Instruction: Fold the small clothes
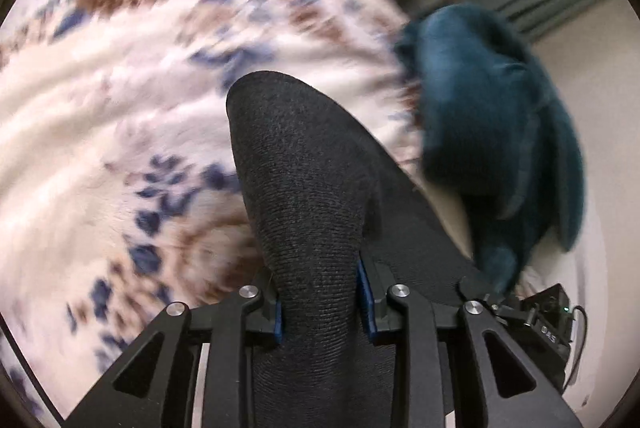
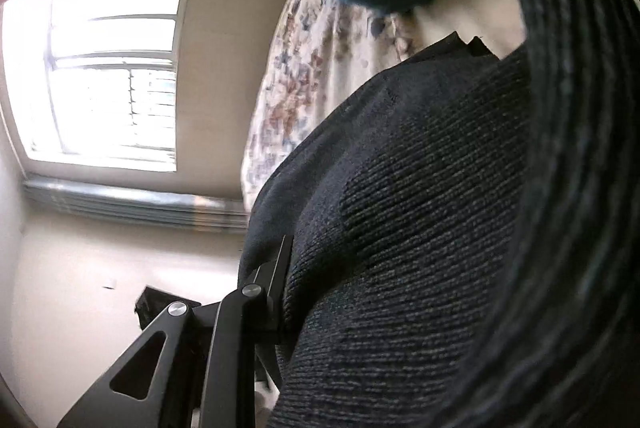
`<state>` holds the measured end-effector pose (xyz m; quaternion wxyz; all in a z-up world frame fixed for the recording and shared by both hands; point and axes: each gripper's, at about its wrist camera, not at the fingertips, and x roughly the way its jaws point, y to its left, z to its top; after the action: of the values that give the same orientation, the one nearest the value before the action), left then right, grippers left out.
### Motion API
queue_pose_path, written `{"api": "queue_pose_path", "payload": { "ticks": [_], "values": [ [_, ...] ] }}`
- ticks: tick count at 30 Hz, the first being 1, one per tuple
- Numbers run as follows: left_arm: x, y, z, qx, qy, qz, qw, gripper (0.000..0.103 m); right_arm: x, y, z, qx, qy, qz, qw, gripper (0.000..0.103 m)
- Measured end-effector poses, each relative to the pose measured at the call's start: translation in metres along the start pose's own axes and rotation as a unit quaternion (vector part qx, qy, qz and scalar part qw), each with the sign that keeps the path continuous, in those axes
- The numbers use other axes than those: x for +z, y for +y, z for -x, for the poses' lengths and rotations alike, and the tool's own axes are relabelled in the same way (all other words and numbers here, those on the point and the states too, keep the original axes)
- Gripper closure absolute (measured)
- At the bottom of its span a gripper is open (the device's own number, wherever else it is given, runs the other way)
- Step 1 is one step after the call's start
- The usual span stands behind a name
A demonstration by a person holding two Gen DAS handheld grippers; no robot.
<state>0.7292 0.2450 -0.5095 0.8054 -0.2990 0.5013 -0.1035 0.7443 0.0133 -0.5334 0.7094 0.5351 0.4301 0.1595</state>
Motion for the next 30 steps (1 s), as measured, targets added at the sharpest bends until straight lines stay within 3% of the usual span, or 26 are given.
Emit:
{"api": "queue_pose_path", "payload": {
  "ticks": [3, 5, 6, 7, 8, 9, 11, 12, 14, 15, 17, 18, 20, 22, 23, 24, 25, 26, 28, 30],
  "values": [
    [-0.008, 0.034, -0.03, 0.041, 0.051, 0.012, 0.9978, 0.071, -0.004, -0.022, -0.051, -0.029, 0.018, -0.008, 0.999, 0.079],
    [-0.018, 0.05, -0.035, 0.026, 0.068, 0.039, 0.9966, 0.06, -0.012, -0.036, -0.065, -0.057, 0.036, -0.017, 0.998, 0.075],
    [-0.023, 0.057, -0.03, 0.015, 0.066, 0.061, 0.9958, 0.056, -0.016, -0.044, -0.066, -0.078, 0.045, -0.032, 0.995, 0.067],
    [-0.025, 0.059, -0.026, 0.023, 0.066, 0.068, 0.9953, 0.044, -0.018, -0.05, -0.064, -0.087, 0.053, -0.044, 0.994, 0.058],
    [-0.028, 0.057, -0.021, 0.04, 0.065, 0.067, 0.9948, 0.03, -0.022, -0.059, -0.054, -0.102, 0.058, -0.055, 0.992, 0.045],
    [-0.033, 0.054, -0.016, 0.059, 0.064, 0.058, 0.9945, 0.025, -0.024, -0.063, -0.043, -0.112, 0.054, -0.057, 0.991, 0.038],
    [-0.044, 0.044, -0.005, 0.1, 0.057, 0.028, 0.9929, 0.022, -0.026, -0.069, -0.016, -0.14, 0.039, -0.056, 0.988, 0.03],
    [-0.049, 0.038, 0.0, 0.117, 0.051, 0.015, 0.9917, 0.021, -0.018, -0.061, -0.022, -0.155, 0.032, -0.051, 0.986, 0.029],
    [-0.062, 0.023, 0.008, 0.157, 0.042, -0.013, 0.9866, 0.015, -0.017, -0.063, -0.004, -0.209, 0.01, -0.024, 0.978, 0.028],
    [-0.07, 0.016, 0.011, 0.176, 0.037, -0.025, 0.9834, 0.015, -0.001, -0.076, 0.01, -0.226, 0.01, -0.013, 0.974, 0.028],
    [-0.079, 0.007, 0.014, 0.21, 0.029, -0.043, 0.9764, 0.015, -0.001, -0.072, 0.026, -0.27, 0.018, 0.026, 0.962, 0.028],
    [-0.084, 0.001, 0.016, 0.226, 0.022, -0.052, 0.9726, 0.015, -0.006, -0.089, 0.067, -0.29, 0.024, 0.051, 0.955, 0.028],
    [-0.093, -0.013, 0.024, 0.26, 0.007, -0.072, 0.9628, 0.014, -0.009, -0.064, 0.057, -0.347, 0.03, 0.127, 0.929, 0.027],
    [-0.104, -0.028, 0.038, 0.277, -0.01, -0.087, 0.957, 0.01, -0.002, -0.044, 0.067, -0.377, 0.032, 0.187, 0.907, 0.014],
    [-0.107, -0.034, 0.043, 0.285, -0.018, -0.091, 0.9541, 0.0, -0.005, -0.028, 0.068, -0.397, 0.027, 0.224, 0.89, 0.004],
    [-0.111, -0.042, 0.049, 0.29, -0.024, -0.096, 0.952, 0.0, -0.007, -0.016, 0.069, -0.417, 0.021, 0.252, 0.873, 0.0],
    [-0.116, -0.051, 0.058, 0.29, -0.027, -0.102, 0.9512, 0.0, -0.013, -0.003, 0.073, -0.447, 0.02, 0.286, 0.847, 0.0],
    [-0.12, -0.06, 0.066, 0.294, -0.028, -0.104, 0.9496, 0.0, -0.023, 0.005, 0.096, -0.462, 0.021, 0.308, 0.831, 0.0],
    [-0.125, -0.077, 0.084, 0.286, -0.031, -0.102, 0.9523, 0.0, -0.045, 0.033, 0.116, -0.48, 0.021, 0.332, 0.812, 0.0],
    [-0.131, -0.101, 0.11, 0.283, -0.039, -0.104, 0.9527, 0.0, -0.056, 0.059, 0.147, -0.484, 0.014, 0.344, 0.805, 0.0]
  ]
}}
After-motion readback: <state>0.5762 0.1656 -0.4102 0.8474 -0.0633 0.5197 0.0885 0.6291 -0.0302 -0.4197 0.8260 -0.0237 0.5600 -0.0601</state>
